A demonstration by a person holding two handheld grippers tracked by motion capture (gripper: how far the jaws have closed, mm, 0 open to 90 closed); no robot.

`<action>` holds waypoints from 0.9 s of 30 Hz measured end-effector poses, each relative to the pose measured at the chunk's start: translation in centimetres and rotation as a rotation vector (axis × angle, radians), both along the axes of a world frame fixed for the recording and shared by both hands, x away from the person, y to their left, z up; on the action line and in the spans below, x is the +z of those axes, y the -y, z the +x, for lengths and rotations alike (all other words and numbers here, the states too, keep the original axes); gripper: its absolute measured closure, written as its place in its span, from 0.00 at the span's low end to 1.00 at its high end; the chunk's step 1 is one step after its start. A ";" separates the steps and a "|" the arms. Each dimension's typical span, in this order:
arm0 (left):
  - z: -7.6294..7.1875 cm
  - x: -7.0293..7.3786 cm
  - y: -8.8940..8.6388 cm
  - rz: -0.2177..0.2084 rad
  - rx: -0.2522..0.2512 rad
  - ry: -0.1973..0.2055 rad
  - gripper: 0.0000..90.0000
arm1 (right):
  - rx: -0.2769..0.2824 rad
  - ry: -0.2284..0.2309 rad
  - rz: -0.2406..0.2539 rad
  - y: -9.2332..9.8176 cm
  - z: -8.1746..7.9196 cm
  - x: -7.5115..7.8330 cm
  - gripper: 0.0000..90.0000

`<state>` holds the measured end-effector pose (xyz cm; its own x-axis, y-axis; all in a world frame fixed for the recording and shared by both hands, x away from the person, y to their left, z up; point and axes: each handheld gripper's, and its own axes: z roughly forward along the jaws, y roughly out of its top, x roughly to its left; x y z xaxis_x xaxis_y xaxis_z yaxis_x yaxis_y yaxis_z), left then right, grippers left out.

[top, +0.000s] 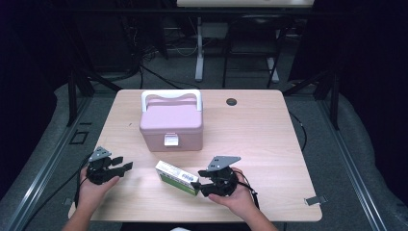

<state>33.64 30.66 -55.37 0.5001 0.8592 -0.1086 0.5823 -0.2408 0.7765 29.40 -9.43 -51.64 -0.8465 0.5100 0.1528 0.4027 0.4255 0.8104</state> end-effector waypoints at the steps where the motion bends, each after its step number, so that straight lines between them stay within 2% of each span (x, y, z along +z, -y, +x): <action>1: 0.0 0.0 0.0 -0.001 0.001 0.000 0.52 | 0.001 -0.003 -0.002 -0.1 0.1 0.0 0.58; 8: 0.0 0.0 0.0 0.000 0.004 -0.002 0.52 | 0.011 -0.018 -0.008 -0.5 0.1 -0.3 0.66; 12: 0.0 0.0 0.0 0.000 0.001 -0.001 0.52 | 0.007 0.006 -0.014 -0.5 0.1 -0.3 0.67; 21: 0.1 -0.1 -0.2 -0.001 0.006 -0.003 0.52 | -0.010 0.005 -0.006 0.5 0.1 -0.1 0.68; 27: 0.2 -0.1 -0.1 -0.006 0.011 -0.004 0.52 | -0.018 0.018 -0.025 1.7 -0.3 0.1 0.69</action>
